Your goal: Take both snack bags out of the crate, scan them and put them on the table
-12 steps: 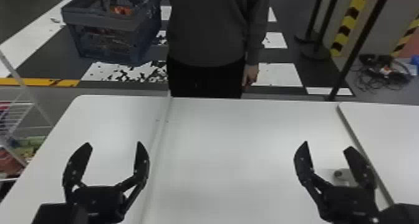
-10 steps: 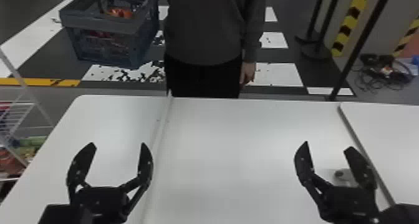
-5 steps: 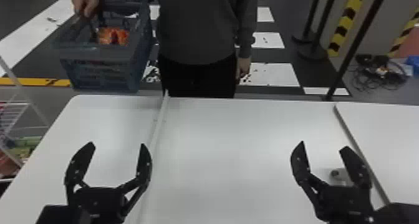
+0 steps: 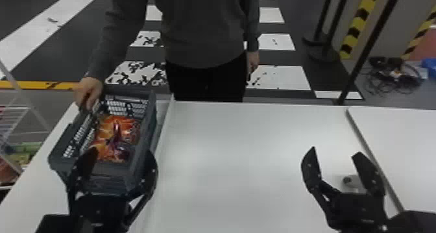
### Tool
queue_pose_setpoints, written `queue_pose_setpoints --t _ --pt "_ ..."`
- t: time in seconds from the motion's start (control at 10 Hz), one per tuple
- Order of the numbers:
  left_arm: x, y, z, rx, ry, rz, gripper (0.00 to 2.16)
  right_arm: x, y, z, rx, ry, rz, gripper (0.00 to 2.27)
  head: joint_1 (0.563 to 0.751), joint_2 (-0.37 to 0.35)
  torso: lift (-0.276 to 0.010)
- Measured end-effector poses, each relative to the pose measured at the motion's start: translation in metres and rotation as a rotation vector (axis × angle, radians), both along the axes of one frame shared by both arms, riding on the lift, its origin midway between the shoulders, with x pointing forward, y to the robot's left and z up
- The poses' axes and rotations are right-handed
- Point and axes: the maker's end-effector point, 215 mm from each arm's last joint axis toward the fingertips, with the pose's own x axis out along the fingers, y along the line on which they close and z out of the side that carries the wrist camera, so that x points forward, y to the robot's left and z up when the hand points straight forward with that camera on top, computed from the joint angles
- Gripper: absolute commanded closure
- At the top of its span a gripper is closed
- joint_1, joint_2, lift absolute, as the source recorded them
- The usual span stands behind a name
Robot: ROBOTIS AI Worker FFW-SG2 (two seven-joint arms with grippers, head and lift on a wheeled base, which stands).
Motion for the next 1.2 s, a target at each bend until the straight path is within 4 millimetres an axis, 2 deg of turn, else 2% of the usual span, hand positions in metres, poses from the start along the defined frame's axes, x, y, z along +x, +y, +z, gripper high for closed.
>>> queue_pose_setpoints --t 0.5,0.7,0.8,1.2 --pt "-0.001 0.007 0.016 -0.013 -0.05 0.008 0.08 -0.003 0.007 0.007 -0.014 -0.037 0.01 0.08 0.695 0.036 -0.092" --pt "0.003 0.012 0.023 -0.015 -0.067 0.008 0.18 -0.003 0.007 0.006 -0.016 -0.032 0.011 0.08 0.695 0.04 -0.092" --pt "0.008 0.02 0.028 -0.026 -0.075 0.021 0.21 -0.003 0.008 0.005 -0.018 -0.03 0.013 0.08 0.695 0.052 -0.092" --pt "0.051 0.076 0.027 -0.05 0.034 0.082 0.21 -0.003 0.012 0.001 -0.026 -0.019 0.027 0.08 0.695 0.121 -0.092"
